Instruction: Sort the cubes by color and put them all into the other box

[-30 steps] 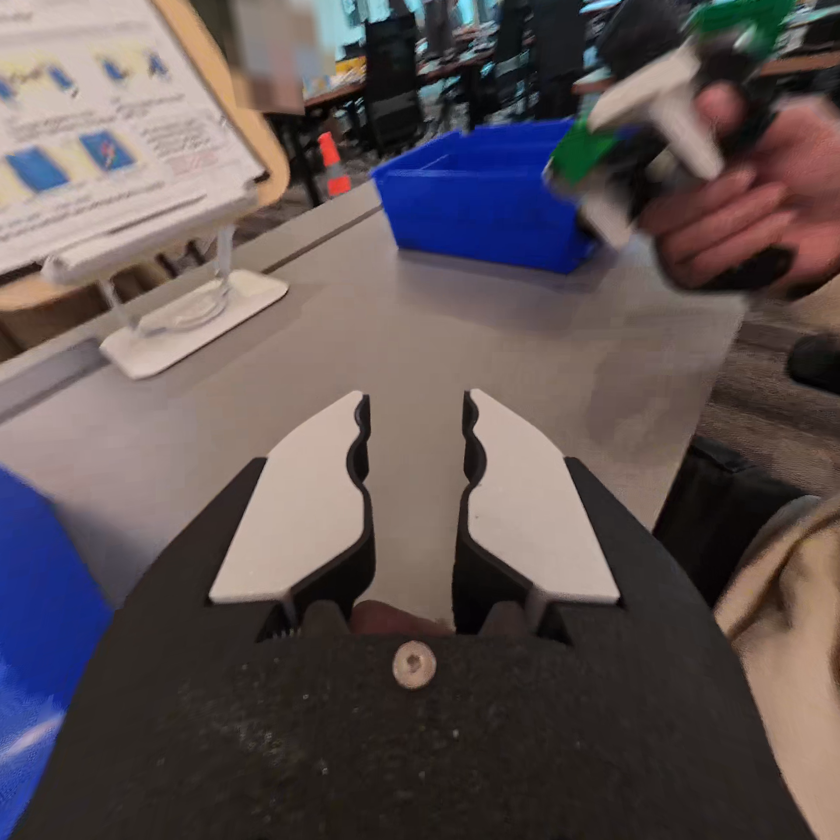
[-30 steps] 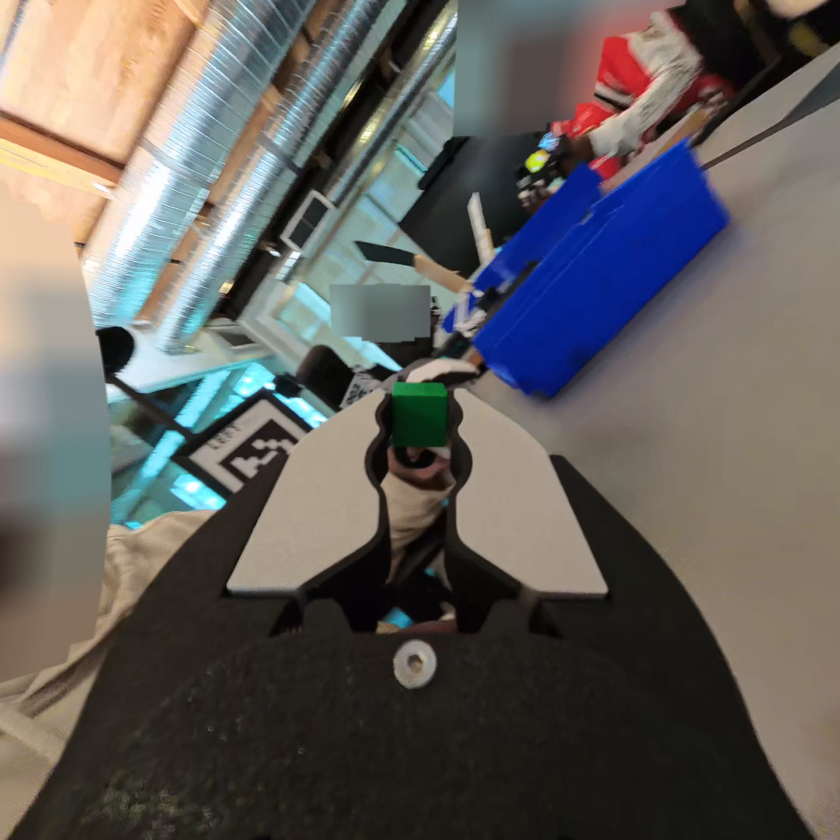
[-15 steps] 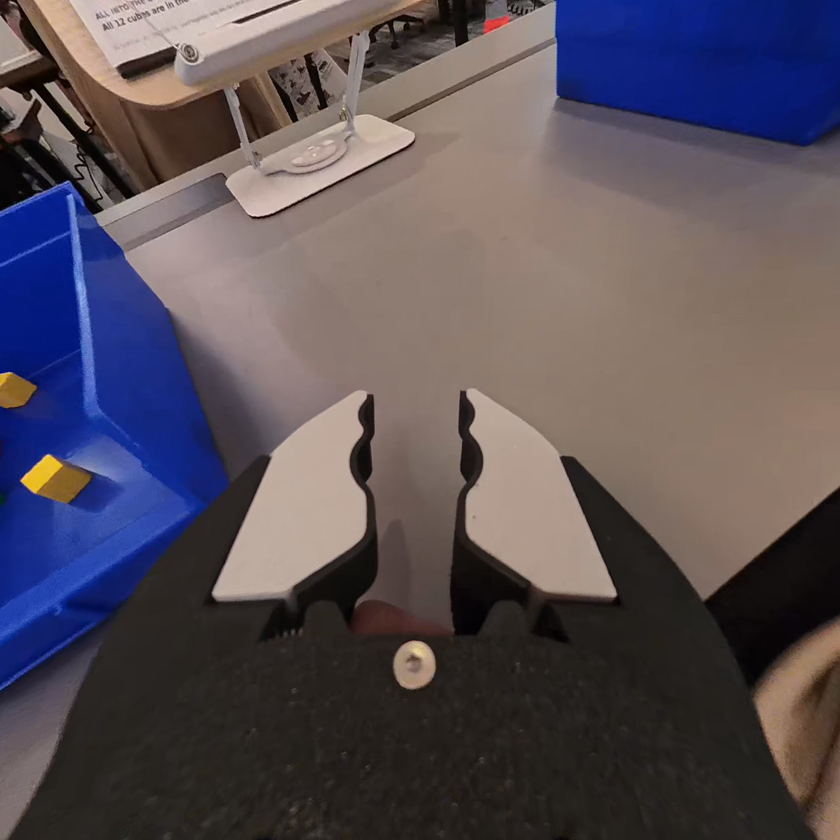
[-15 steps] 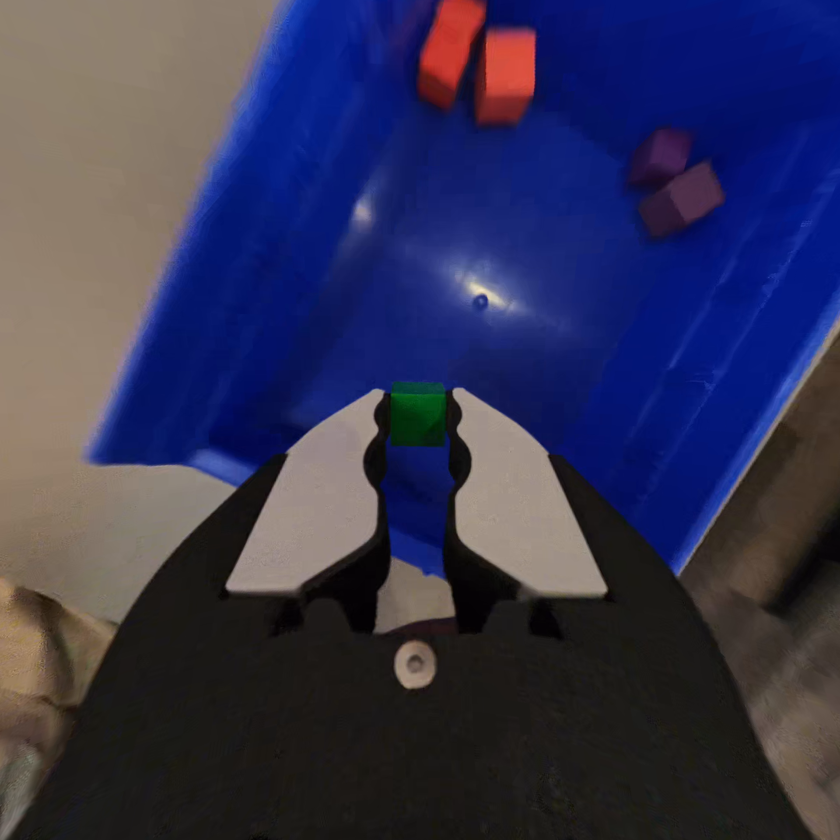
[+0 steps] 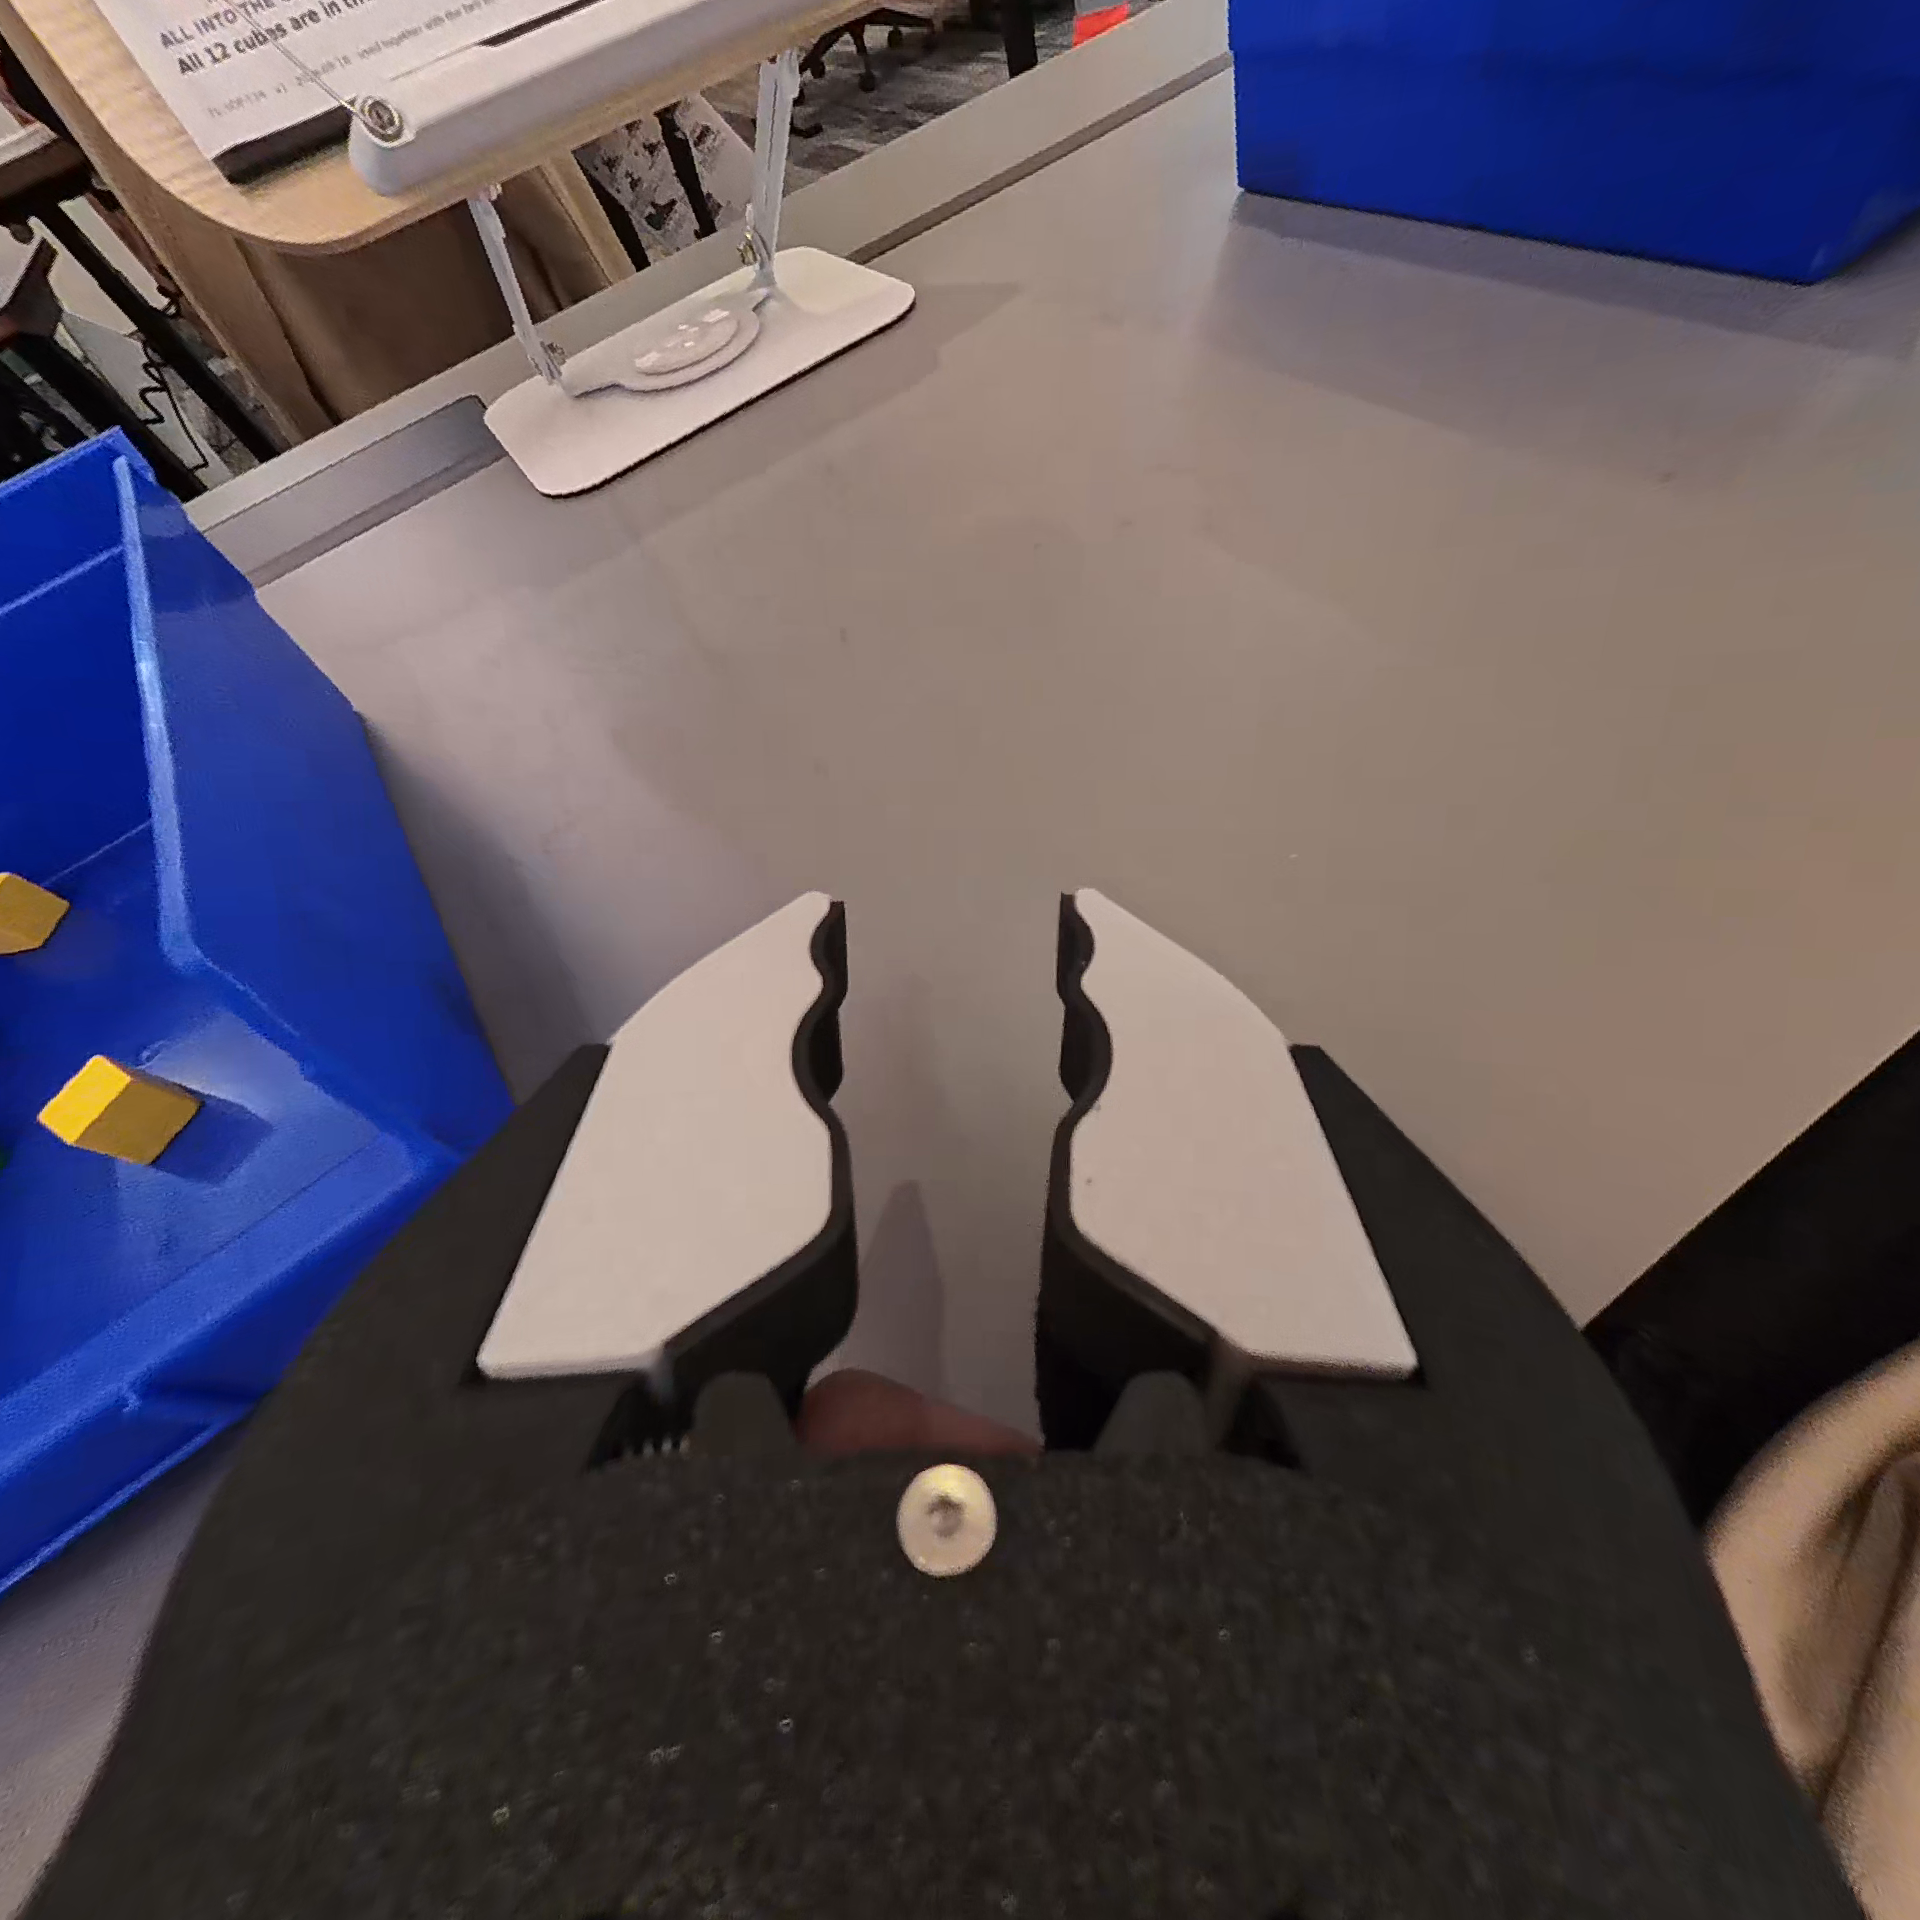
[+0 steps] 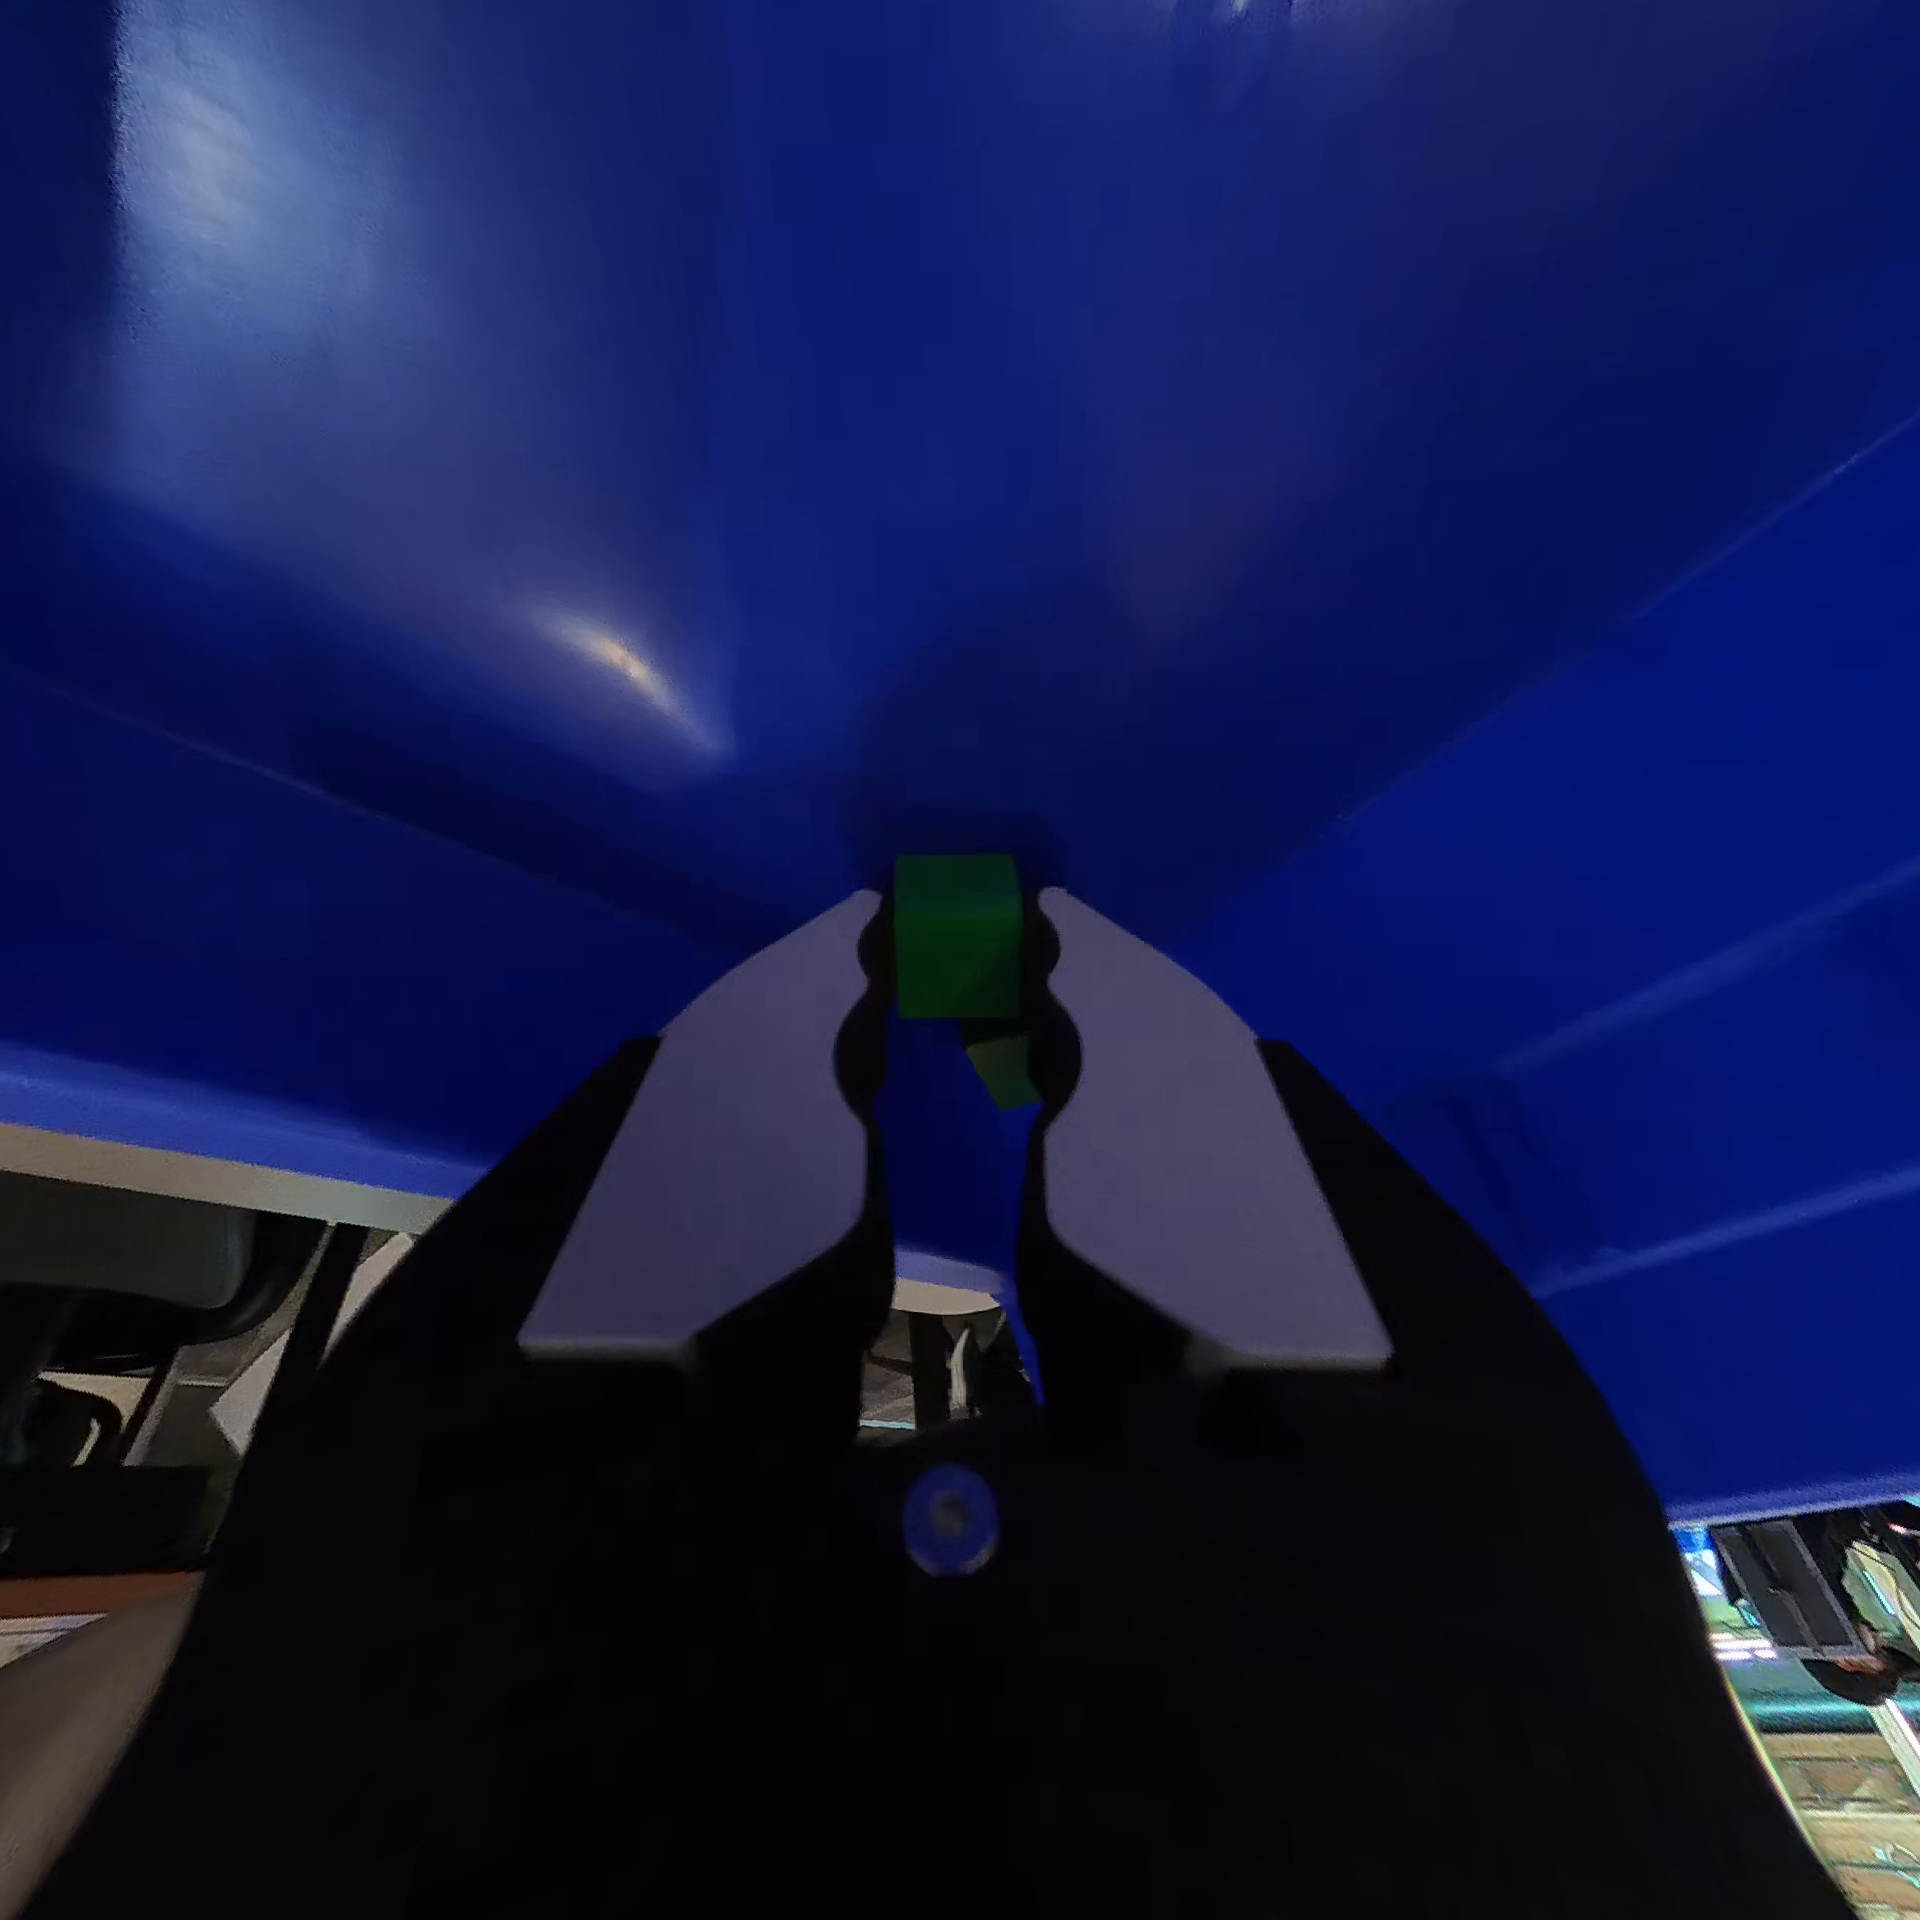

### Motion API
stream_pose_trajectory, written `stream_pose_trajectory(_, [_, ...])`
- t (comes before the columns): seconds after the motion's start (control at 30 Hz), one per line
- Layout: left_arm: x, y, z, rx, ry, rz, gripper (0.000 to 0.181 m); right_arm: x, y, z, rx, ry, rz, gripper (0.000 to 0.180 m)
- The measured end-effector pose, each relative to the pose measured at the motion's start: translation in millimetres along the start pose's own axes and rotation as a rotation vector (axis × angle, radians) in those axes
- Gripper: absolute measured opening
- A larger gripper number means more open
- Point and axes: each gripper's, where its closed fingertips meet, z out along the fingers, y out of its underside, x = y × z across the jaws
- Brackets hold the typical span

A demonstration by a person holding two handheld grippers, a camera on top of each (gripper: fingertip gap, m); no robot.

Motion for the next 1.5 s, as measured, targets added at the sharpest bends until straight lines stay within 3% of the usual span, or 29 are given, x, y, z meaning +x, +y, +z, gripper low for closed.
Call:
stream_pose_trajectory(0.07, [0,0,0,-0.004,0.002,-0.005,0.041,1,1,-1,0.012,0.003,0.006,0.026])
stream_pose_trajectory(0.1, [0,0,0,-0.004,0.003,-0.009,0.041,2,0,-3,0.033,0.018,-0.001,0.038])
stream_pose_trajectory(0.17, [-1,-1,-2,-0.002,0.008,-0.023,0.042,-1,-4,-20,0.148,0.027,-0.003,0.043])
stream_pose_trajectory(0.27, [-5,-1,-5,0.0,0.011,-0.049,0.042,-19,-23,-79,0.545,0.073,0.057,0.044])
stream_pose_trajectory(0.33, [-10,-1,-8,0.0,0.005,-0.065,0.042,-54,-38,-129,0.925,0.065,0.095,0.043])
stream_pose_trajectory(0.43, [-23,-1,-18,-0.008,-0.014,-0.081,0.043,-149,-48,-178,1.469,-0.237,0.136,0.041])
stream_pose_trajectory(0.5, [-35,1,-28,-0.032,-0.02,-0.054,0.044,-204,-51,-173,1.608,-0.425,0.15,0.04])
stream_pose_trajectory(0.63, [-86,2,-51,-0.141,-0.049,-0.089,0.045,-267,-58,-145,1.596,-0.543,0.117,0.039])
stream_pose_trajectory(0.73, [-147,6,-47,-0.272,-0.097,-0.143,0.049,-293,-57,-138,1.567,-0.569,0.048,0.039])
stream_pose_trajectory(0.87, [-220,42,-4,-0.449,-0.202,-0.518,0.047,-317,-61,-131,1.525,-0.529,-0.062,0.039])
stream_pose_trajectory(0.97, [-262,76,18,-0.545,-0.372,-0.759,0.037,-332,-58,-138,1.555,-0.558,-0.131,0.036])
stream_pose_trajectory(1.1, [-292,90,22,-0.547,-0.56,-0.852,0.04,-341,-55,-132,1.526,-0.608,-0.167,0.035])
stream_pose_trajectory(1.23, [-292,98,31,-0.61,-0.571,-0.932,0.04,-340,-50,-132,1.522,-0.63,-0.173,0.035])
stream_pose_trajectory(1.33, [-285,112,35,-0.701,-0.568,-0.964,0.023,-337,-49,-132,1.523,-0.595,-0.179,0.035])
stream_pose_trajectory(1.5, [-289,117,28,-0.755,-0.597,-0.903,0.022,-340,-46,-128,1.51,-0.569,-0.197,0.034])
